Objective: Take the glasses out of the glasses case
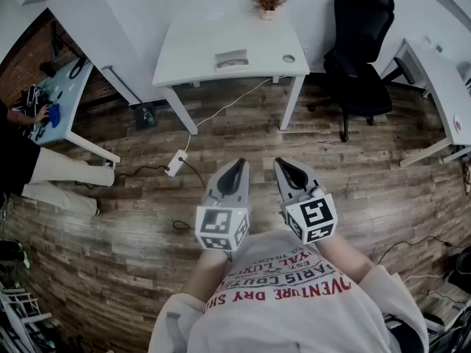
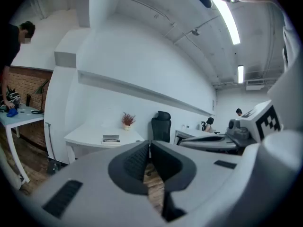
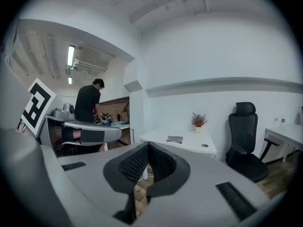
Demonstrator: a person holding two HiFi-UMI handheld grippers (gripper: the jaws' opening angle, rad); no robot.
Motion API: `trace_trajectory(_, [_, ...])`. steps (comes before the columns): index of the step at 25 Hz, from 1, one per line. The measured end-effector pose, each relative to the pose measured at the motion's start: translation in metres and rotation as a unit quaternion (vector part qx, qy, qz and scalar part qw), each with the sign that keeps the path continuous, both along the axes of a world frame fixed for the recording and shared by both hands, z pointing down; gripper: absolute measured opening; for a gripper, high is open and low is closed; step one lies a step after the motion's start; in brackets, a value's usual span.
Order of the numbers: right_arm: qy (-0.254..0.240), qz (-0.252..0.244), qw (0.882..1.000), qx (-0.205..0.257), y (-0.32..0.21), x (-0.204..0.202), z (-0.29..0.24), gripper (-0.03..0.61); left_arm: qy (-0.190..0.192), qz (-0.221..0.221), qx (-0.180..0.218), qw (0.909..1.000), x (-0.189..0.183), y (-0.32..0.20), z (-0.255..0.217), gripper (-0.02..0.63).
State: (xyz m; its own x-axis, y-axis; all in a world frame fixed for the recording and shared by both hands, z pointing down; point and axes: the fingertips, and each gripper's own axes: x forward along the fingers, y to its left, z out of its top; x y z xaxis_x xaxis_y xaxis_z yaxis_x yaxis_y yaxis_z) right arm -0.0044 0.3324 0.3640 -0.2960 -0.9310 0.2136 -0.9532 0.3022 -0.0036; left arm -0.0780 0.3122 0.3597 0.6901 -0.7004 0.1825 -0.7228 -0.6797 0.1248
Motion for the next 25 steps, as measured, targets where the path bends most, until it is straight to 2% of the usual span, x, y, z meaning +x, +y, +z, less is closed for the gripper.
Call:
trace_trajectory(8, [-0.004,0.003,1.0,-0.009,0.001,-0.012,0.006,0.012,0.0,0.003,-0.011,0.9999,-0.011,0.0,0.007,0.014])
trace_trajectory(13, [-0.021,0.029,0.999,-0.016,-0.005,-0.016,0.008,0.012,-0.003,0.014,-0.013,0.9998,-0.02,-0.001,0.01,0.012])
trace_trajectory(19, [-0.03,0.048,0.998,-0.021,-0.02,-0.04,0.017,0.012,-0.007,0.015,-0.014,0.9998,-0.054,-0.018,0.015,0.012])
trace_trajectory(25, [-0.027,0.065,0.997,-0.025,-0.032,-0.061,0.022,0.012,-0.004,0.013,-0.032,0.9994,-0.085,-0.036,0.025,0.014])
